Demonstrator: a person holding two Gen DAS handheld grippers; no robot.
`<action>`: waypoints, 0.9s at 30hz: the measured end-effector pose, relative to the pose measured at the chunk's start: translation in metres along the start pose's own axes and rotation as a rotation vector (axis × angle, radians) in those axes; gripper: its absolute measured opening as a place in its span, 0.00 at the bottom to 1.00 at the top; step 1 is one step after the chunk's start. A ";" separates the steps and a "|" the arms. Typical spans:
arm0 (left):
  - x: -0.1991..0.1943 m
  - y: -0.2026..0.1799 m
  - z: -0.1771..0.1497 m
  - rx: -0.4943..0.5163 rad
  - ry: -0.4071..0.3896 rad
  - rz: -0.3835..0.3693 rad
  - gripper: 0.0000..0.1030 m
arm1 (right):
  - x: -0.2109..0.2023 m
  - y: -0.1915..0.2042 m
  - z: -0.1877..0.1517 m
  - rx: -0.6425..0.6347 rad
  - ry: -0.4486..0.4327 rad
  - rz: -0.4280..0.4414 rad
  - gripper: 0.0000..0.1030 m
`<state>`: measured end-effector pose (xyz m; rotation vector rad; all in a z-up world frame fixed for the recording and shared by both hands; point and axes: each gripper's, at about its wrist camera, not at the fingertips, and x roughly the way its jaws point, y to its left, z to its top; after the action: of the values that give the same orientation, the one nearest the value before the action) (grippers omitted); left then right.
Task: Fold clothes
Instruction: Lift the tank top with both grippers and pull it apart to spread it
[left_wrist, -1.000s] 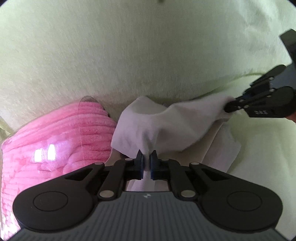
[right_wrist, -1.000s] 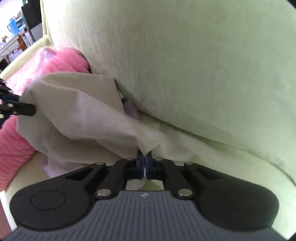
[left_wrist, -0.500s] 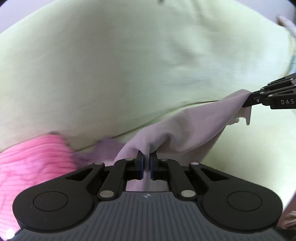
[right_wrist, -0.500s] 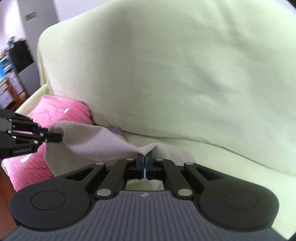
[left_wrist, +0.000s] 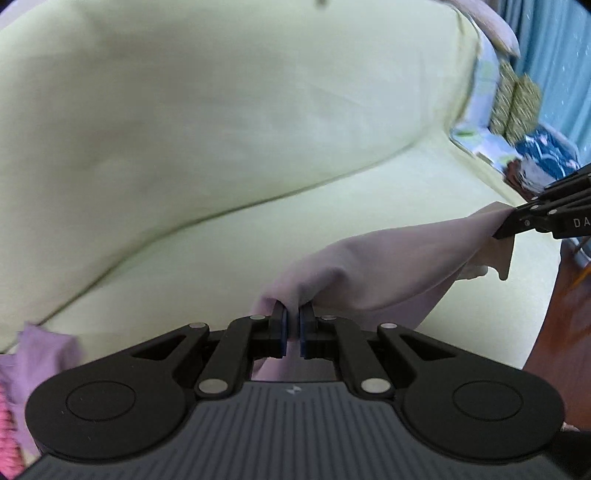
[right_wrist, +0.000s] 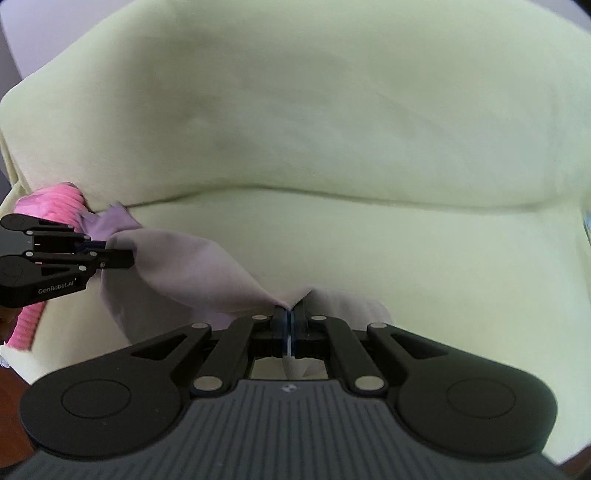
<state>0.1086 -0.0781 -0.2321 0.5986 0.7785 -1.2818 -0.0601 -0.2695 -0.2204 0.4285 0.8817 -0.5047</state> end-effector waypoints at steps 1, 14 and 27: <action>0.013 -0.029 0.000 -0.005 0.014 0.003 0.03 | 0.000 -0.024 -0.011 0.015 0.015 0.005 0.00; 0.112 -0.202 0.021 -0.020 -0.011 -0.093 0.03 | -0.008 -0.210 -0.087 0.127 0.056 -0.080 0.00; 0.136 -0.211 -0.055 -0.024 -0.225 -0.187 0.03 | 0.045 -0.226 -0.138 0.053 -0.157 -0.127 0.00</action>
<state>-0.0946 -0.1601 -0.3672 0.3599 0.6733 -1.4802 -0.2517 -0.3861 -0.3679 0.3770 0.7485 -0.6709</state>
